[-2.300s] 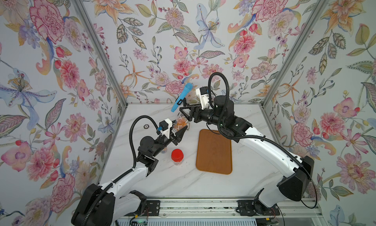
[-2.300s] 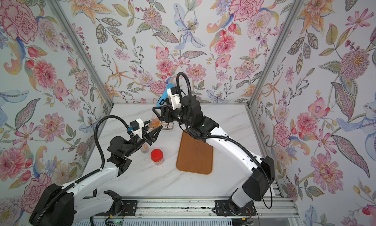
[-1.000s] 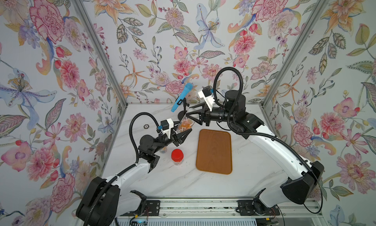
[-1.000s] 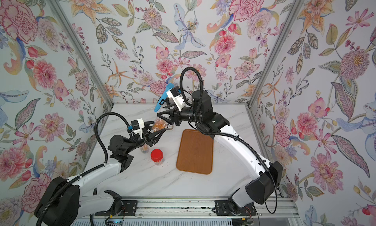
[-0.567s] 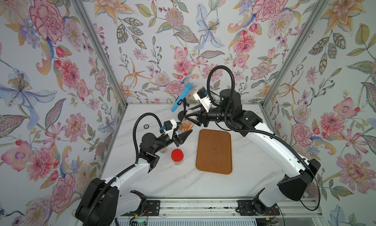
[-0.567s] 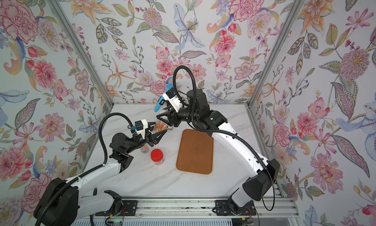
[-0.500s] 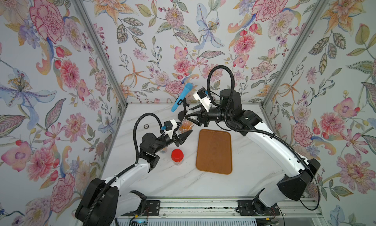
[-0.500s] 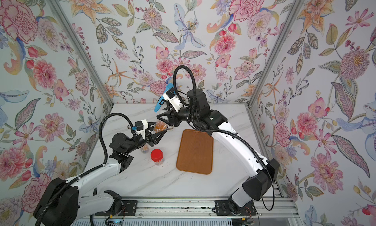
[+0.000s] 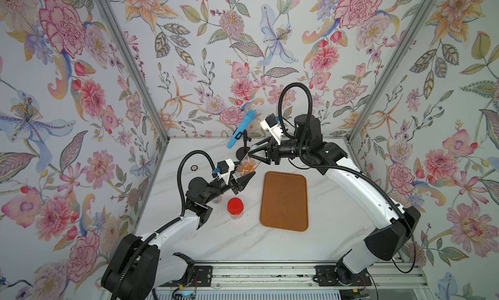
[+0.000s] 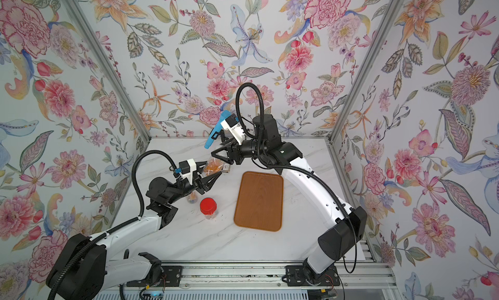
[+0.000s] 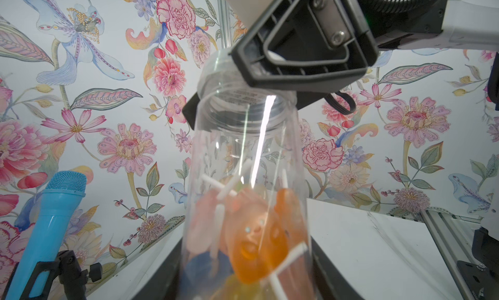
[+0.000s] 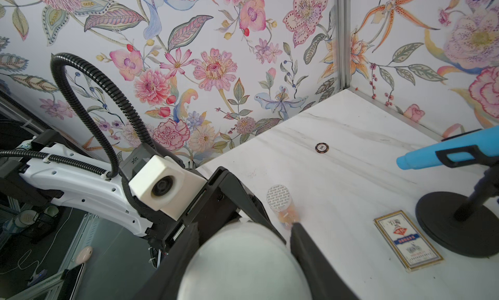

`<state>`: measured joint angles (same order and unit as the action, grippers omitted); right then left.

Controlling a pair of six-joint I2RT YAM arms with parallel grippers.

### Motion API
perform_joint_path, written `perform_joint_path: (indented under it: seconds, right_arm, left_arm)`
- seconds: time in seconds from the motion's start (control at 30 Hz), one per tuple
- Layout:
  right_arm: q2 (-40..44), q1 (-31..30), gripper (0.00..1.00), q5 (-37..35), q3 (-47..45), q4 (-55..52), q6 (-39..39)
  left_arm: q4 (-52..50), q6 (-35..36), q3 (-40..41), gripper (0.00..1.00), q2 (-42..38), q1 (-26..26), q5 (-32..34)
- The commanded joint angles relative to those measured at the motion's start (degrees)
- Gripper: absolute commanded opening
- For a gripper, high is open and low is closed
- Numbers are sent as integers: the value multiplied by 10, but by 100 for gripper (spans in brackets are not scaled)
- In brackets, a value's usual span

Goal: Pour the candies out of the jar
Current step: Unscrew the lid from the jar.

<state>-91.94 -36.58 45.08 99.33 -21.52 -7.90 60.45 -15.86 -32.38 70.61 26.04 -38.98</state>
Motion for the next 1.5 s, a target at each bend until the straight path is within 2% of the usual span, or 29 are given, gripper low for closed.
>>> perform_joint_path:
  seconds: [0.0, 0.17, 0.33, 0.4, 0.77, 1.03, 1.17, 1.27, 1.47]
  right_arm:
    - [15, -10, 46, 109, 14, 29, -54]
    - [25, -11, 49, 68, 7, 28, -43]
    - [34, -45, 52, -74, -1, -7, 39]
    - [33, -54, 53, -110, -1, -12, 60]
    - [32, -67, 57, -162, 1, -12, 89]
    - [32, -68, 63, -168, 1, -10, 91]
    - [32, -66, 51, -164, 3, -10, 81]
    - [33, -58, 48, -145, 3, -6, 69]
    - [31, -34, 49, -78, 3, 10, 31]
  left_arm:
    - [-19, 13, 10, 0, 8, -5, 24]
    - [-18, 9, 11, 0, 8, -5, 26]
    - [-11, -2, 8, 0, 2, -4, 19]
    - [-11, -2, 9, 0, -3, -4, 19]
    - [2, -9, 15, 0, -13, -5, 20]
    - [11, -13, 18, 0, -14, -6, 20]
    - [13, -14, 20, 0, -14, -8, 20]
    - [15, -15, 21, 0, -13, -9, 20]
    - [18, -15, 27, 0, -14, -9, 22]
